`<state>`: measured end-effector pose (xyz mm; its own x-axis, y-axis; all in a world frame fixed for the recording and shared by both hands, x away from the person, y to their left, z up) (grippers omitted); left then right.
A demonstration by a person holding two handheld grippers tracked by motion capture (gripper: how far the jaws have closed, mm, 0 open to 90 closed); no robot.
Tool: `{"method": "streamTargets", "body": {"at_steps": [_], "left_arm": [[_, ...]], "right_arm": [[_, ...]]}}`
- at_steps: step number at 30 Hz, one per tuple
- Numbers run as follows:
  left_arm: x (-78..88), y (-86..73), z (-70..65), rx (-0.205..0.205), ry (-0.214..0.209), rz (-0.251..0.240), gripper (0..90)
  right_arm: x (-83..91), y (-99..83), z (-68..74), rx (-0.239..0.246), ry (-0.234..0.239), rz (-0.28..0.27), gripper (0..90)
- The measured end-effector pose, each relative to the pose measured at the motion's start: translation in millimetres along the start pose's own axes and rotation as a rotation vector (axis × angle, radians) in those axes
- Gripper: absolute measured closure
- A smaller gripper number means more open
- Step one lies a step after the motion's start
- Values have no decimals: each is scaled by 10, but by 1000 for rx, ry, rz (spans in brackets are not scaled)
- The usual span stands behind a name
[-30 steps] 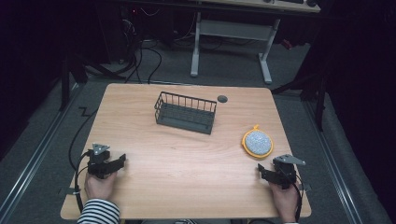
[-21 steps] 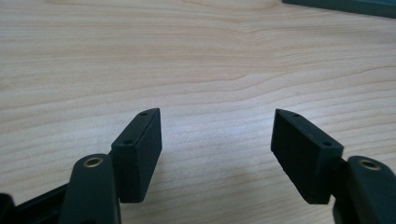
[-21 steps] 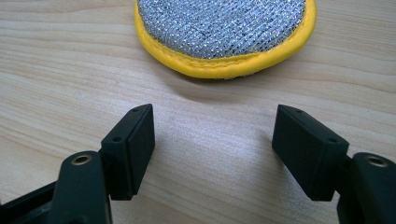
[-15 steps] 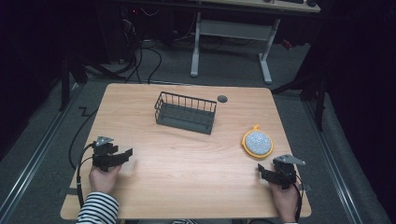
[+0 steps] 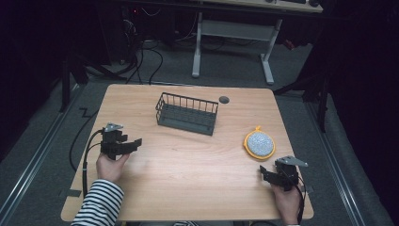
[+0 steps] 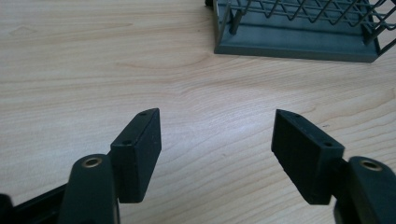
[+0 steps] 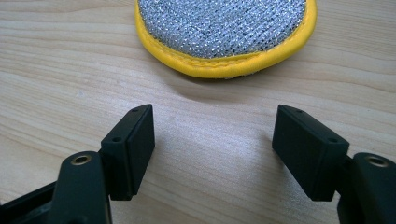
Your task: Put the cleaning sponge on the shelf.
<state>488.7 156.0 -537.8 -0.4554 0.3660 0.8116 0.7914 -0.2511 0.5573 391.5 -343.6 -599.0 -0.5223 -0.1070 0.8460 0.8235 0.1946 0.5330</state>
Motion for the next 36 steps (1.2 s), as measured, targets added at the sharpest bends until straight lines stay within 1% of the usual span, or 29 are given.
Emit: {"method": "streamTargets", "body": {"at_steps": [1, 4, 5, 6, 7, 9, 10, 11, 12, 14, 15, 16, 17, 18, 19, 21, 22, 23, 24, 25, 26, 27, 28, 29, 31, 32, 33, 35, 36], "left_arm": [[0, 0, 0, 0, 0, 0, 336], [17, 170, -58, -4, -14, -14, 338], [17, 170, -58, -4, -14, -14, 340], [24, 259, -84, -9, -16, -19, 341], [24, 259, -84, -9, -16, -19, 344], [38, 404, -128, -9, -24, -19, 342], [38, 404, -128, -9, -24, -19, 344], [55, 514, -161, -17, -23, -20, 342], [55, 514, -161, -17, -23, -20, 344], [74, 622, -193, -29, -15, -24, 344], [82, 723, -222, -33, -14, -27, 346], [81, 772, -237, -30, -18, -30, 348], [81, 772, -237, -30, -18, -30, 356], [74, 867, -259, -35, -12, -27, 358], [74, 867, -259, -35, -12, -27, 364], [77, 959, -284, -44, -2, -27, 366], [86, 1047, -303, -54, 4, -24, 370], [86, 1047, -303, -54, 4, -24, 370], [91, 1141, -312, -64, 20, -29, 376], [90, 1185, -314, -68, 29, -28, 376], [90, 1185, -314, -68, 29, -28, 380], [82, 1272, -311, -70, 39, -33, 388], [82, 1272, -311, -70, 39, -33, 390], [64, 1361, -303, -70, 54, -45, 399], [45, 1398, -307, -68, 53, -43, 406], [-6, 1457, -324, -74, 59, -34, 409], [-39, 1480, -329, -76, 64, -24, 415], [-102, 1517, -337, -97, 85, 1, 416], [-102, 1517, -337, -97, 85, 1, 418]], "right_arm": [[0, -1, 2, 2, 1, 0, 300], [0, -1, 2, 3, 1, 0, 300], [0, -1, 2, 3, 1, 0, 300], [1, -1, 3, 3, 1, 0, 300], [0, 0, 2, 5, 1, 0, 300], [0, -1, 3, 3, 2, 0, 300], [0, -1, 3, 3, 2, 0, 300], [1, -1, 3, 3, 2, 0, 299], [1, -1, 3, 3, 2, 0, 299], [1, -1, 3, 3, 2, 0, 299], [1, -1, 3, 3, 2, 0, 299], [1, -1, 3, 2, 2, 0, 299], [1, -1, 3, 2, 2, 0, 299], [1, -1, 3, 2, 3, 0, 299], [0, -1, 3, 2, 3, 0, 299], [1, -1, 3, 2, 3, 0, 299], [0, -1, 3, 3, 3, 0, 299], [0, -1, 3, 3, 3, 0, 299], [0, -1, 3, 3, 3, 0, 299], [0, -1, 4, 2, 3, 0, 299], [0, -1, 4, 2, 3, 0, 299], [1, -1, 3, 2, 3, 0, 299], [1, -1, 3, 2, 3, 0, 299], [1, 0, 2, 0, 4, -1, 300], [1, 0, -2, -6, 2, -1, 300], [1, 0, -2, -7, 2, -1, 301], [1, 0, -4, -6, 1, -1, 301], [1, 0, -4, -6, 0, -1, 301], [1, 0, -4, -6, 0, -1, 301]]}}
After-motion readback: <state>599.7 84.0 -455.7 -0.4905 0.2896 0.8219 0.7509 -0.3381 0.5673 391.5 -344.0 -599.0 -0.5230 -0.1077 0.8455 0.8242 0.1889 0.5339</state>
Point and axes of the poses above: each handheld gripper's, and its own axes: x roughly backward along the jaws, y roughly out of its top, z roughly to its left, the point moved 10 cm from there along -x, roughly forward along the jaws, and after that the axes turned 14 degrees about z, right-handed, at the moved point
